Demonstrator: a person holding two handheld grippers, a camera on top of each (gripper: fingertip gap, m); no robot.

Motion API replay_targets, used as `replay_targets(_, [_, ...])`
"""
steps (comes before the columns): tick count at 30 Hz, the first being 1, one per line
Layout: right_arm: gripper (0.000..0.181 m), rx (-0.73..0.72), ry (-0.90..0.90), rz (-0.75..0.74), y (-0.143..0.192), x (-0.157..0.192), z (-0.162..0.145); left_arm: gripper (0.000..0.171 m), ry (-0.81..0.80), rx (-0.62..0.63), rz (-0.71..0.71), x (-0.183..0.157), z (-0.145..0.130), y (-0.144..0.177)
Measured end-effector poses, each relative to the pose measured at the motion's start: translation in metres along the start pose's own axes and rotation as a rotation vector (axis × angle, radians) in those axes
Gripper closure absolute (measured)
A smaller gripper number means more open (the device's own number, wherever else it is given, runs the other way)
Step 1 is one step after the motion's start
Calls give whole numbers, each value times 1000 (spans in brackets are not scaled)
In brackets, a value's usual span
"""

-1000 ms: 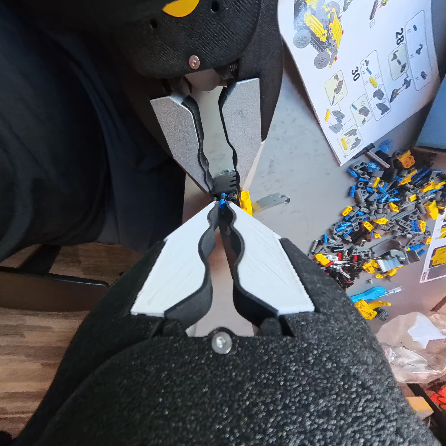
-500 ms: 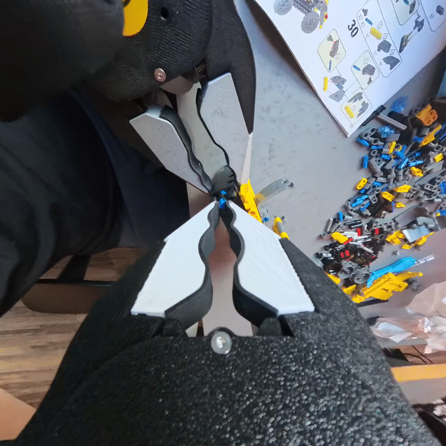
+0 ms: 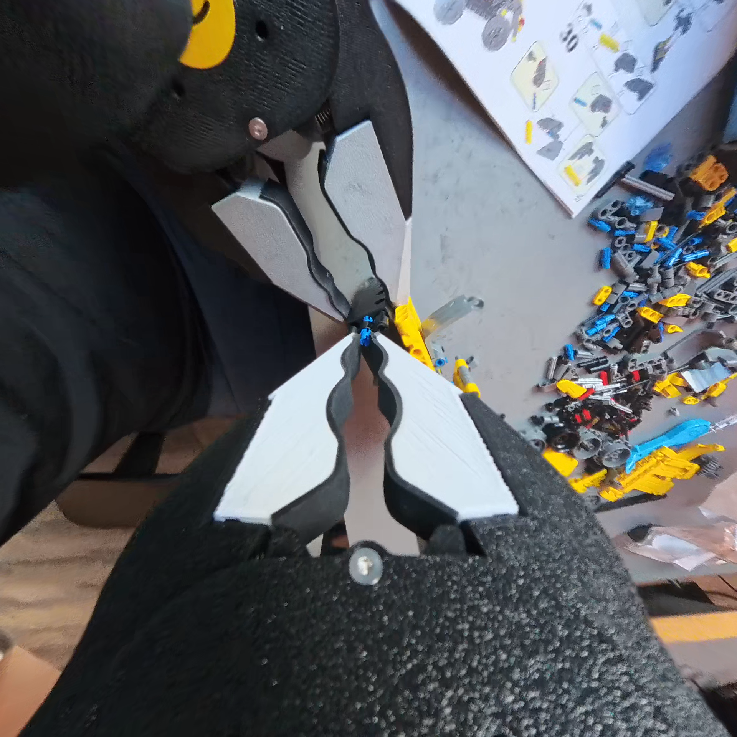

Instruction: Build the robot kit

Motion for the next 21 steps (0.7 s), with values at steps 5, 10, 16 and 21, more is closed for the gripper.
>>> replay_targets(5, [167,-193,30,5,15,2,2,149,-20,-3,-34,-1,0,0])
replay_targets(10, [144,-465,73,-86,29,-2,-21,149,-21,-6,-64,5,-2,5])
replay_targets(16, [126,-548,-35,-150,1,-17,-66,149,-8,-13,-130,10,-4,10])
replay_targets(21, [112,-527,111,-171,-7,-14,-54,149,-57,-18,-144,6,-4,10])
Point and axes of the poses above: each gripper's, where its closed fingertips meet, y back along the fingers, z out of its top, x = y × z across the jaws, the point moved 4 cm from there along y, back along the fingers, and after that the axes turned 4 degrees about -x, right-handed, at the moved point
